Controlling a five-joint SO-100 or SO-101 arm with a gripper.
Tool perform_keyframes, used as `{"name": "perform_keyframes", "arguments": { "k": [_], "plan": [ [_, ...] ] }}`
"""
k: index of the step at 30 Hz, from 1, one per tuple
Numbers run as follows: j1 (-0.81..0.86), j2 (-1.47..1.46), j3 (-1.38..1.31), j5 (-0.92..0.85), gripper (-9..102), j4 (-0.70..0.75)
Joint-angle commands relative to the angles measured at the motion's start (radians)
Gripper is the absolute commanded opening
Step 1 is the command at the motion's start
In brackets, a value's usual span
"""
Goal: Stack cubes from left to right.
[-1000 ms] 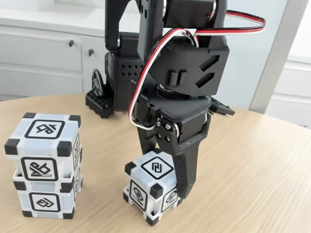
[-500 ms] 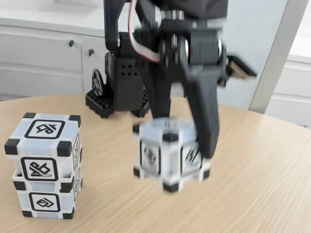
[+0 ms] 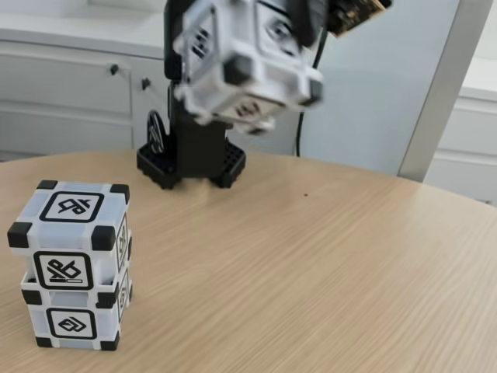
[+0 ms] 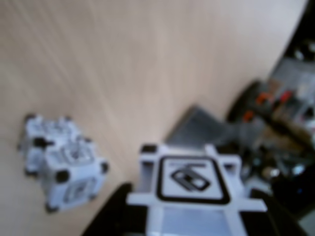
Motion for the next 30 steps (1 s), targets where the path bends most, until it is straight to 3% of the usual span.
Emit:
{"name": "perform_keyframes", "arguments": {
  "k": [1,10,22,30],
  "plan": [
    [0.054,0.031,-0.026,0.029,0,0.054],
    [0.202,-0.015,-0.189,0.118,0,0.161],
    [0.210,-0.319,-0.653,0.181,0,0.436],
    [0.221,-0.468,-0.664,0.236,0,0.506]
  ]
}}
